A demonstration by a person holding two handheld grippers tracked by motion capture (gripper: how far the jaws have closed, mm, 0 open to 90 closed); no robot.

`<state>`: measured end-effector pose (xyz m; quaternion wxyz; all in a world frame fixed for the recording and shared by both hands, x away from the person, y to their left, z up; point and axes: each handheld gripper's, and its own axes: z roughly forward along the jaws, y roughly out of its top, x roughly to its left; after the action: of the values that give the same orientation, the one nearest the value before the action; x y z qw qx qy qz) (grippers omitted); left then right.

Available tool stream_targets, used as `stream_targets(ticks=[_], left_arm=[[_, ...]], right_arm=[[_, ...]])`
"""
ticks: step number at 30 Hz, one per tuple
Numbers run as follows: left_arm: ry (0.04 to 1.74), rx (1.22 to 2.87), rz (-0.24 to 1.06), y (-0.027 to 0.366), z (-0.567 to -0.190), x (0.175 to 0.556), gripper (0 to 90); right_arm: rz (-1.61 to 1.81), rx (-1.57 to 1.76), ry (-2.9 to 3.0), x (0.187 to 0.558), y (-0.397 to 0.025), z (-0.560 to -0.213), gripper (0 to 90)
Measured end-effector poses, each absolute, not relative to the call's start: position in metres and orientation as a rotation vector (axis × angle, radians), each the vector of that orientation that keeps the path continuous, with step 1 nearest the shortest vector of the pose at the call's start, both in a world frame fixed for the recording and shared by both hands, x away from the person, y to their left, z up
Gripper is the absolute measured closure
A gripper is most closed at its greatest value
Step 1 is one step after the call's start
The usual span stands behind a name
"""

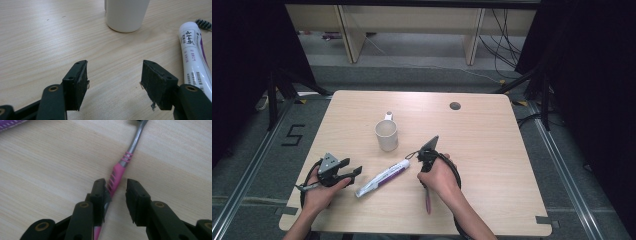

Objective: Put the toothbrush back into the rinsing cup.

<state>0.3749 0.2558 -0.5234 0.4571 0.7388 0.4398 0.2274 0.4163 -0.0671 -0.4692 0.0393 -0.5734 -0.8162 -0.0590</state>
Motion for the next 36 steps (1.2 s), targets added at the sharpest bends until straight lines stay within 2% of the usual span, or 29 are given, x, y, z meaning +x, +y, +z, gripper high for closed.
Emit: stream_targets(ticks=[21, 29, 36], left_arm=[[1.082, 1.823, 0.559, 0.256, -0.523, 0.375, 37.5], [1.086, 1.818, 0.563, 0.256, -0.523, 0.375, 37.4], [1.086, 1.812, 0.561, 0.257, -0.523, 0.374, 37.5]], right_arm=[[-0.107, -1.758, -2.523, 0.419, -0.069, -0.476, 81.7], [-0.142, -1.775, -2.509, 0.419, -0.075, -0.47, 82.4], [-0.326, -1.82, -2.48, 0.417, -0.093, -0.451, 82.4]])
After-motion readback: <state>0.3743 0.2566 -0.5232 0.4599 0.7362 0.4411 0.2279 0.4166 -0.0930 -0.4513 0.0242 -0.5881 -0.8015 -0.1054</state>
